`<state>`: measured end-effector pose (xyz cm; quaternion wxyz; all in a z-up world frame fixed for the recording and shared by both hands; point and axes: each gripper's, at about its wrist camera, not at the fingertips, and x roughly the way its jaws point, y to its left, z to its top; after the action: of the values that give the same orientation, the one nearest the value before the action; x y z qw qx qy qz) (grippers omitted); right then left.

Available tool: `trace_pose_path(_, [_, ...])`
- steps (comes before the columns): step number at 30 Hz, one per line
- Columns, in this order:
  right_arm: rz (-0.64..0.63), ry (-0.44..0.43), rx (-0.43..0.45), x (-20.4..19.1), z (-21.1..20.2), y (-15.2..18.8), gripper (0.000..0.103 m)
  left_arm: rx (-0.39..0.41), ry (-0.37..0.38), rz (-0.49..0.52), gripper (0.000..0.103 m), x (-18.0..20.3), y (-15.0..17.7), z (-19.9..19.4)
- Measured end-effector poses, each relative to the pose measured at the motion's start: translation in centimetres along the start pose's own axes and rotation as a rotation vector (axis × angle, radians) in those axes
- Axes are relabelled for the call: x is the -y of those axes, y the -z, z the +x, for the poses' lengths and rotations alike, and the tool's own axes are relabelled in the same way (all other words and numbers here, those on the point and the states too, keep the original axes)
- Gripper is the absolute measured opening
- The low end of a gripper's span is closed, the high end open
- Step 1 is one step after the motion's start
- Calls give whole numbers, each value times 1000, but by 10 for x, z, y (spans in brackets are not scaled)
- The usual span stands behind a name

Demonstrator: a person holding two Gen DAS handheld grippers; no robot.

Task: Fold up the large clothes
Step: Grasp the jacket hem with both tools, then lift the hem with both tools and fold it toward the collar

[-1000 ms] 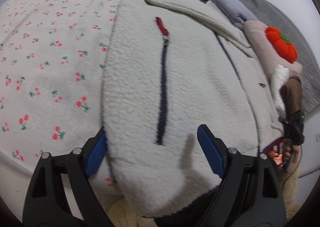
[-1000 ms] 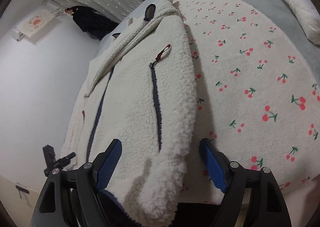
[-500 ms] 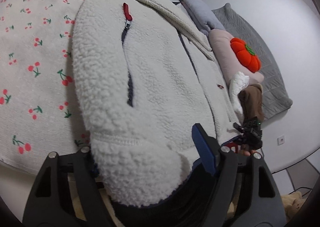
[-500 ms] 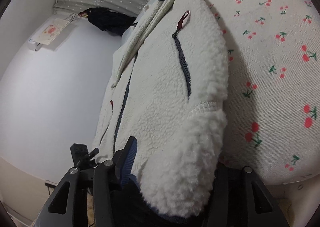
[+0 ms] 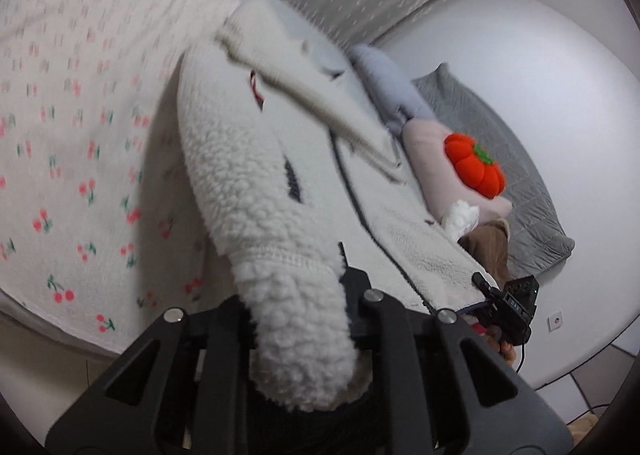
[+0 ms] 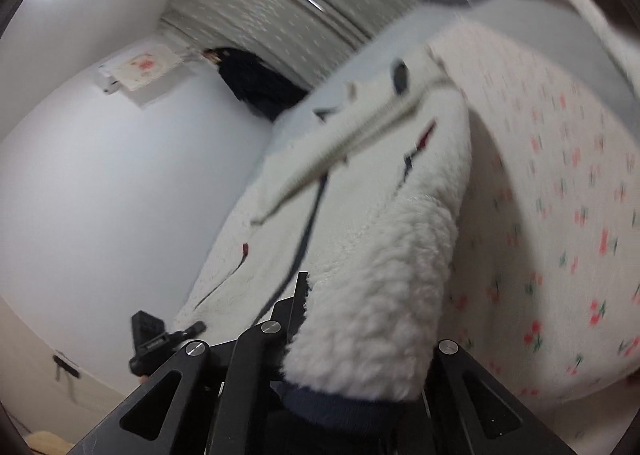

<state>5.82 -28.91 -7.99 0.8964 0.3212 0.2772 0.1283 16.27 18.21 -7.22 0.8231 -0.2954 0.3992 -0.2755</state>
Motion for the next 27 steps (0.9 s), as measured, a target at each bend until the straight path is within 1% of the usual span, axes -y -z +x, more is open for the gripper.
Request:
trace_pose_path(4, [-93,1,117,-31,-25,-16,9,104,26,74,19,43,-11,-23])
trace_pose_path(9, [-161,-60,248,-59,-74,-19,9,219,90,203,19,90,-7,-74])
trace_pose_path(12, [-216,-66,292,-82,-107,-15,9,256,106,286,19,116,-4,-104])
trace_pose_path(15, [-283,-47,313,-108,-126,-17,9,282,94,362,20,132,-5,-119])
trace_pose_path(16, [-301,-39,318,-114,-130,-21,9,283,87,371,20,135,-10,-117])
trace_pose_path(18, [-311,-32,313,-119,-125,-30,9,280,64,375,20,134,-24,-105])
trace_pose_path(20, [-315,-22,305,-117,-112,-46,9,270,44,347,20,131,-43,-87])
trace_pose_path(23, [-296,-2,274,-111,-76,-78,9,247,30,269,21,121,-92,-47])
trace_pose_path(24, [-286,5,262,-109,-60,-93,9,242,19,255,21,121,-103,-37])
trace_pose_path(26, [-262,3,251,-105,-33,-120,10,236,-15,234,21,117,-140,-6])
trace_pose_path(27, [-258,3,246,-103,-17,-136,10,235,-27,224,22,116,-151,7])
